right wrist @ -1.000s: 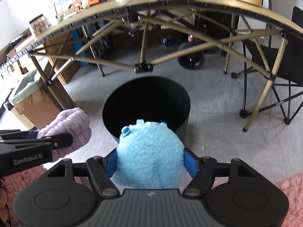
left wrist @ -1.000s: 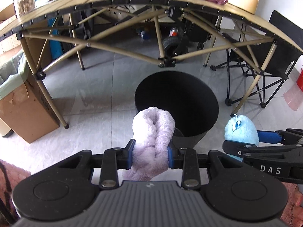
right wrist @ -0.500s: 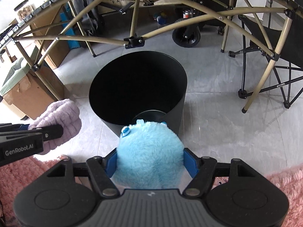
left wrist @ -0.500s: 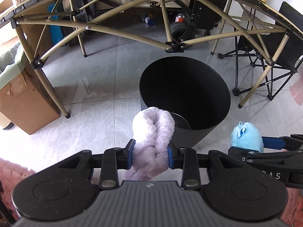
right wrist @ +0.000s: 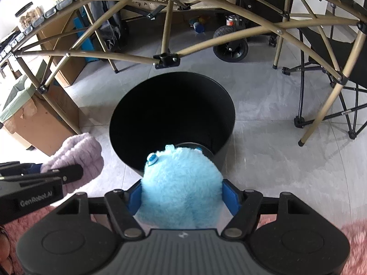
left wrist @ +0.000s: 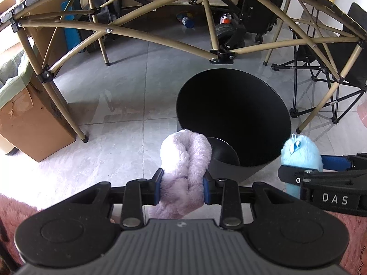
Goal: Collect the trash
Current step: 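Open the right tool over the bin to drop the blue plush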
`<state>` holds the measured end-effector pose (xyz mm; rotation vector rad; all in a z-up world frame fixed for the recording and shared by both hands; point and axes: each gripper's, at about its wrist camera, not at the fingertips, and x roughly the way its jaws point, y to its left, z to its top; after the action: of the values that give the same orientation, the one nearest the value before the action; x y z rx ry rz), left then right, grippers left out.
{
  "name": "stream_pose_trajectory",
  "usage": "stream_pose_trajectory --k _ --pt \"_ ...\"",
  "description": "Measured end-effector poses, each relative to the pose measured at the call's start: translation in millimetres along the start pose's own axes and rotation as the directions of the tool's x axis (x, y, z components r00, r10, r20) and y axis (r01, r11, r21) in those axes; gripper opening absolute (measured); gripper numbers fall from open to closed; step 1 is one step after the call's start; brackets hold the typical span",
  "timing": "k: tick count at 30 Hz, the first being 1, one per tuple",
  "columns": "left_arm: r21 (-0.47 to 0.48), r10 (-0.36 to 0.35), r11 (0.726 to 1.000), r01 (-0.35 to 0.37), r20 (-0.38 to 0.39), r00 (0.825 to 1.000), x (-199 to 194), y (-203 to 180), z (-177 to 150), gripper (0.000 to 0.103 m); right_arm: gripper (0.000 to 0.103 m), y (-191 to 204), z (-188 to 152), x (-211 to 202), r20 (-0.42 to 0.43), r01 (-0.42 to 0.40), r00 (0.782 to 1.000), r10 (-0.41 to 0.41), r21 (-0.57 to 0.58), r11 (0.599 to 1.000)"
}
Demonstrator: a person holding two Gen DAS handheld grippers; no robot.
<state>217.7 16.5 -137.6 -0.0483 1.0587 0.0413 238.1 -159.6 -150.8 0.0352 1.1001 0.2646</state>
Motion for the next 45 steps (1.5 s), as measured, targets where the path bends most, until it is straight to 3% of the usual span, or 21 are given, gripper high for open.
stream_pose_trajectory --k 28,45 --pt "-0.073 0.038 0.997 -0.040 -0.033 0.999 23 18 24 0.033 0.070 24 66 43 -0.011 -0.024 1.000 0.024 -0.020 1.000" --pt "-0.116 0.061 0.991 -0.068 -0.067 0.996 31 31 29 0.033 0.070 34 96 79 -0.058 0.015 0.998 -0.016 -0.005 1.000"
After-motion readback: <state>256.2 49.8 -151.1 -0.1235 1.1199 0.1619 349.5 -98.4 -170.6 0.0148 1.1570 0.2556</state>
